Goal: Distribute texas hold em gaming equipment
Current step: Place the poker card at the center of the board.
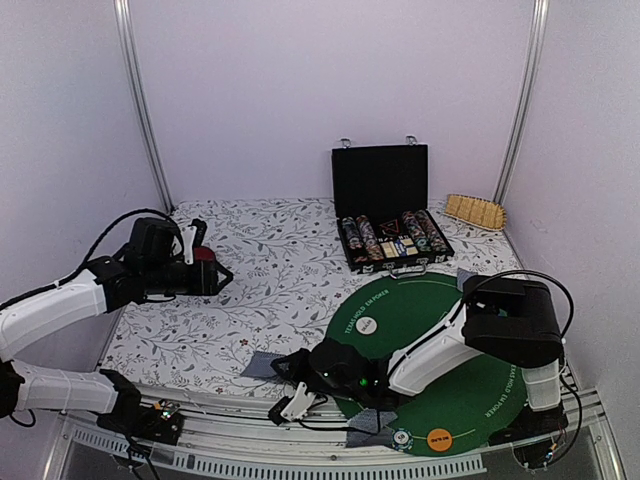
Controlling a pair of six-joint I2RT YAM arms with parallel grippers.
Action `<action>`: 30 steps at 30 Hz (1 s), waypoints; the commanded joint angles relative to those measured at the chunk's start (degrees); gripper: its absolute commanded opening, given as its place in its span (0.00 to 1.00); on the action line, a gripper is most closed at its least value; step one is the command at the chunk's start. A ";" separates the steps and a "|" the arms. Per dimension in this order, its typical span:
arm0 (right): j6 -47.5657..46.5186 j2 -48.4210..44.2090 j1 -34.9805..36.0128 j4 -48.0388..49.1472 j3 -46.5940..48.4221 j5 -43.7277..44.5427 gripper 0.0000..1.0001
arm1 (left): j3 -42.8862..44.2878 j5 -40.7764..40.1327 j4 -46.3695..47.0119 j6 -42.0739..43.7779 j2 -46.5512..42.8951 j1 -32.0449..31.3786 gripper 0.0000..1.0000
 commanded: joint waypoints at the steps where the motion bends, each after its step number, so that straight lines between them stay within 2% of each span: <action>1: -8.67 0.60 0.04 -4.30 0.97 -1.15 0.05 | -0.66 0.58 -0.78 1.23 -0.86 0.55 0.60; 7: -5.92 0.77 0.09 -8.96 3.52 -3.13 0.07 | -0.47 0.80 -0.78 1.56 -1.10 0.59 0.60; 12: -3.43 4.62 -0.25 -10.43 8.32 -4.24 0.08 | -0.36 0.85 -0.92 1.85 -1.48 0.55 0.60; 18: -5.50 7.06 -0.74 -11.15 11.18 -4.53 0.09 | -0.14 0.30 -1.88 2.34 -2.54 0.55 0.60; 20: -5.49 6.56 -0.94 -11.73 11.26 -4.74 0.17 | -0.09 0.10 -2.22 2.68 -2.73 0.59 0.61; 21: -5.49 6.29 -0.96 -11.90 11.27 -4.75 0.27 | 0.00 0.14 -2.39 2.78 -2.81 0.55 0.61; 24: -5.41 5.17 -1.05 -12.27 11.15 -4.74 0.41 | 0.45 0.99 -2.99 3.25 -3.03 0.55 0.63; 30: -5.35 2.68 -1.23 -12.18 9.14 -3.77 0.60 | 2.54 2.32 -3.91 6.87 -2.78 0.60 0.68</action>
